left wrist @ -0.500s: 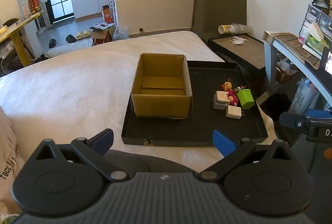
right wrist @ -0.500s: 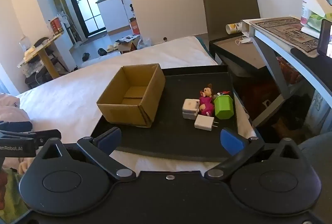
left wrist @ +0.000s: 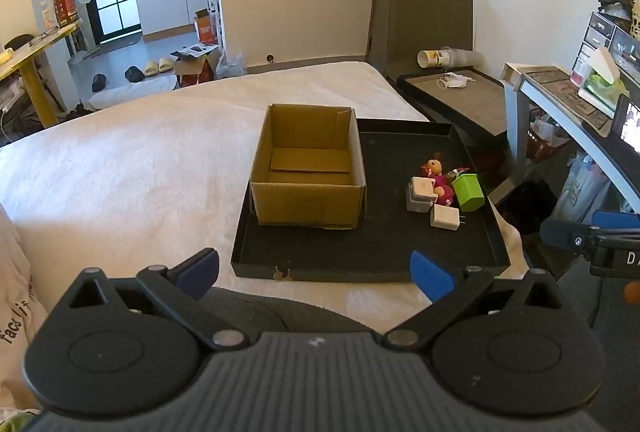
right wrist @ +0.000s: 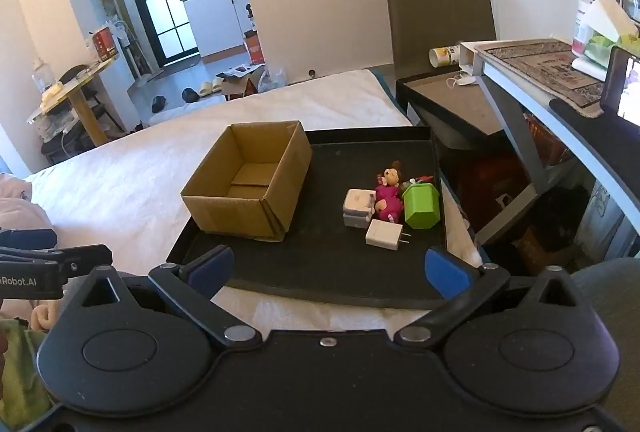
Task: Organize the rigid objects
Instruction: 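Move both tools toward the black tray with the cardboard box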
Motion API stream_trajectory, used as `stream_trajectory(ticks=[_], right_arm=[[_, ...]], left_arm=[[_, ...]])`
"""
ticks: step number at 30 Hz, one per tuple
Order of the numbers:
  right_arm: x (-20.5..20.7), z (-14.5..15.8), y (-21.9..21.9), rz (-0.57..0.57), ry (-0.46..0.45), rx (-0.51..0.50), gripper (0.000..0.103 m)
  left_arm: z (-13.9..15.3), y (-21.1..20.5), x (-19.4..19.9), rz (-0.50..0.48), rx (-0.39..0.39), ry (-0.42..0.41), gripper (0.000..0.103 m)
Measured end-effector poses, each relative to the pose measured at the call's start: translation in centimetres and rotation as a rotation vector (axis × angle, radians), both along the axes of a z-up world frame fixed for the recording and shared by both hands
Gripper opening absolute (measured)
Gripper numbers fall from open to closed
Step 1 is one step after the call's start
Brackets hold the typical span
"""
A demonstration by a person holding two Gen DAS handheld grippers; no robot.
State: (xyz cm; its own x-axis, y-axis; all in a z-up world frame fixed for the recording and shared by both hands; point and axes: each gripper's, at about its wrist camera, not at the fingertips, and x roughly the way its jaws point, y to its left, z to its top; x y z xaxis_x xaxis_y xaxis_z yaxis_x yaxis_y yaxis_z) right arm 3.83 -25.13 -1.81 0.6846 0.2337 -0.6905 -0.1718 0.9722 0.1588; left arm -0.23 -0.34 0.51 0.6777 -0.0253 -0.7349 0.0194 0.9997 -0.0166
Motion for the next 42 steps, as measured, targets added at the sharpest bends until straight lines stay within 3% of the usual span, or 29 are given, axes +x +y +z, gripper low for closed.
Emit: stream_trajectory(ticks=[42], right_arm=[[-0.4,-0.7,-1.3,-0.017,0.016,-0.018,0.103]], left_arm=[[-0.1,-1.4,-0.4,-0.038,-0.013,0.022,0.101]])
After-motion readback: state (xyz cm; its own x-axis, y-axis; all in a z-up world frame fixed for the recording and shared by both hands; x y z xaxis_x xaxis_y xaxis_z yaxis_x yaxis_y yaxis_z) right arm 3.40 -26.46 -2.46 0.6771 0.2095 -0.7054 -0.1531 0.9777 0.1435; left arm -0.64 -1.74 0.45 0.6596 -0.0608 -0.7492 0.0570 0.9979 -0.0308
